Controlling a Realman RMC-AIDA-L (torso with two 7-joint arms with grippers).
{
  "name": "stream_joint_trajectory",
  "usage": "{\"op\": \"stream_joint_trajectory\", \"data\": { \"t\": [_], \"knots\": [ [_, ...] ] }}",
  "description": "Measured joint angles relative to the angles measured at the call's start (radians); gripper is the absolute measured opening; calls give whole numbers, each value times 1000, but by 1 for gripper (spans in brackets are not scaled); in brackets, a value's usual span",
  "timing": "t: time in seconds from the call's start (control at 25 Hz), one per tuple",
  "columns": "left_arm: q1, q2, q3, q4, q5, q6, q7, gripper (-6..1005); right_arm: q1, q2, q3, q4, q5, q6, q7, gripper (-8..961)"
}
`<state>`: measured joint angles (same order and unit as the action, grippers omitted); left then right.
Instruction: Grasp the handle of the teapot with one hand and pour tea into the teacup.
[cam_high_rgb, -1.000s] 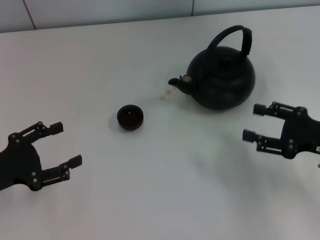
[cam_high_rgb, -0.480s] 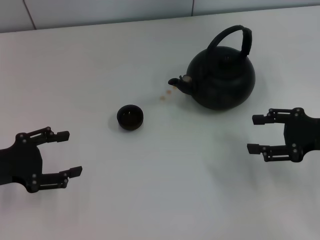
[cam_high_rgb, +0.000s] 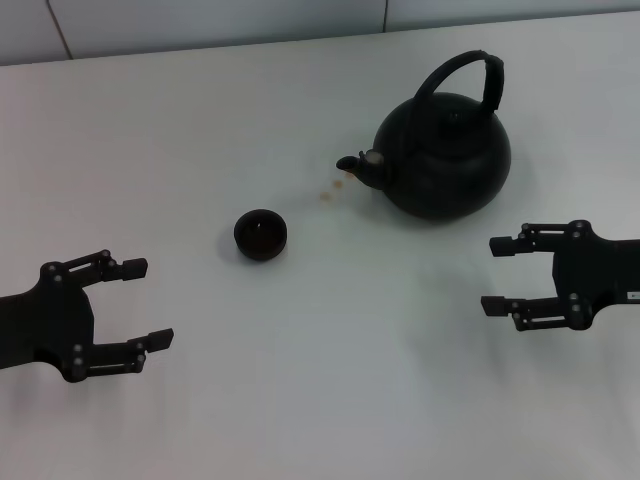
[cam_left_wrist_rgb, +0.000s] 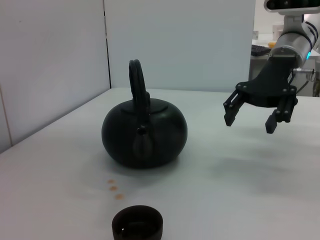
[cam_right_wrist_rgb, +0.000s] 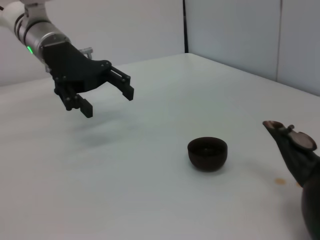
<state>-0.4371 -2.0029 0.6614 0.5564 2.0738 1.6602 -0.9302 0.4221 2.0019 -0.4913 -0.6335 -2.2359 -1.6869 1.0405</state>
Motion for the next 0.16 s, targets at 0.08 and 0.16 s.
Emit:
{"op": "stream_joint_trajectory", "data": {
  "t": [0.08,0.16],
  "knots": [
    [0,-1,0,0,0,1,0,847,4,3,-5,0,0,0,0,748],
    [0,-2,0,0,-2,4,1,847,7,6,-7,-1,-2,1,-1,748]
  ]
}}
